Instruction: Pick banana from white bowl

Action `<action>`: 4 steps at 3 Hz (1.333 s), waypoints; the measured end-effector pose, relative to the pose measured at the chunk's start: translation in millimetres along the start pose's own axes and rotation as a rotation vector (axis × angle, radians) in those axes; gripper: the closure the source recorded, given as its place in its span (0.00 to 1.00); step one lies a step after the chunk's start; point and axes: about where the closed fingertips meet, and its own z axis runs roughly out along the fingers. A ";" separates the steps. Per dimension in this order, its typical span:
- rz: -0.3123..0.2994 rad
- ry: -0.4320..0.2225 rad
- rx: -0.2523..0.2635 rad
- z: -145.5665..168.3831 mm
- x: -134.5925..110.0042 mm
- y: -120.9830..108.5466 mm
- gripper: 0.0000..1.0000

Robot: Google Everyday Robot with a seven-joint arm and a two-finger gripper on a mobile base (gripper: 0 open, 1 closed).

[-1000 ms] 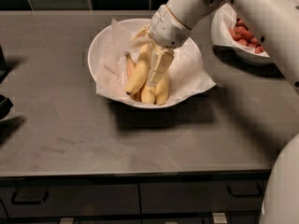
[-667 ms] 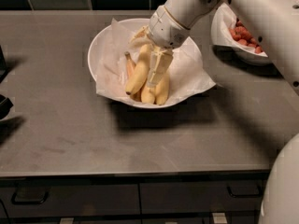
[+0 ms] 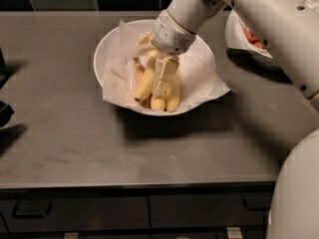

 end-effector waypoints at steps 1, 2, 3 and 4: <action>0.003 -0.003 -0.015 8.3 1.1 1.0 0.23; 0.005 -0.005 -0.023 9.8 0.2 0.9 0.30; 0.008 -0.009 -0.032 11.7 -0.6 1.2 0.43; 0.010 -0.011 -0.042 14.3 -0.8 2.7 0.62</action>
Offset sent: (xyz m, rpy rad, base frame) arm -0.0053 0.0079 -0.0326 -0.0269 0.0671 0.0219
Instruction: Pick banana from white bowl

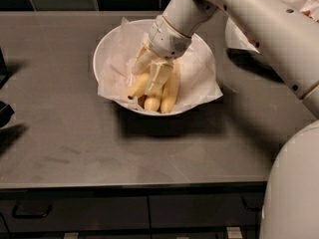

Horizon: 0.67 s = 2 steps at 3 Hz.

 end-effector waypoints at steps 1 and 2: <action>0.011 0.001 -0.032 12.6 4.5 8.2 0.86; 0.014 0.000 -0.032 11.5 4.2 8.5 1.00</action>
Offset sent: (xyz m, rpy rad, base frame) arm -0.0123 -0.0137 -0.0204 -0.0165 0.0522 -0.0388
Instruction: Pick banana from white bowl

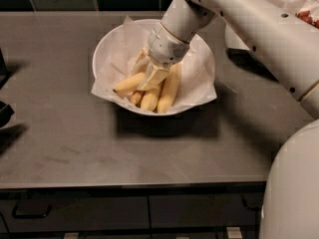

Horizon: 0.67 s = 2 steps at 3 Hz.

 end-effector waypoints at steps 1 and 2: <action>0.059 0.001 0.082 -18.1 7.1 2.7 1.00; 0.103 -0.054 0.241 -61.1 4.9 10.4 1.00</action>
Offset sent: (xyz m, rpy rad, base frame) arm -0.0042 -0.0922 0.1036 0.3247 -0.1848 -0.3662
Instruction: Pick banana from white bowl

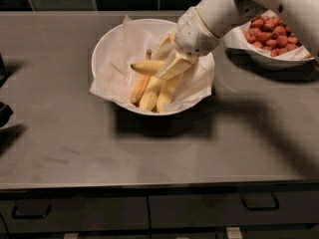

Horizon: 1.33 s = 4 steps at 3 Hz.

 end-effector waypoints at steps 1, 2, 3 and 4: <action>-0.004 -0.107 0.203 -55.6 -18.6 3.7 1.00; -0.015 -0.205 0.361 -112.6 -39.8 18.5 1.00; 0.012 -0.302 0.481 -152.1 -65.4 43.8 1.00; 0.058 -0.397 0.561 -169.6 -91.4 77.6 1.00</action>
Offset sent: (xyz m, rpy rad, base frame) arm -0.0784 -0.0948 0.1660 0.5086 -0.3441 -0.2121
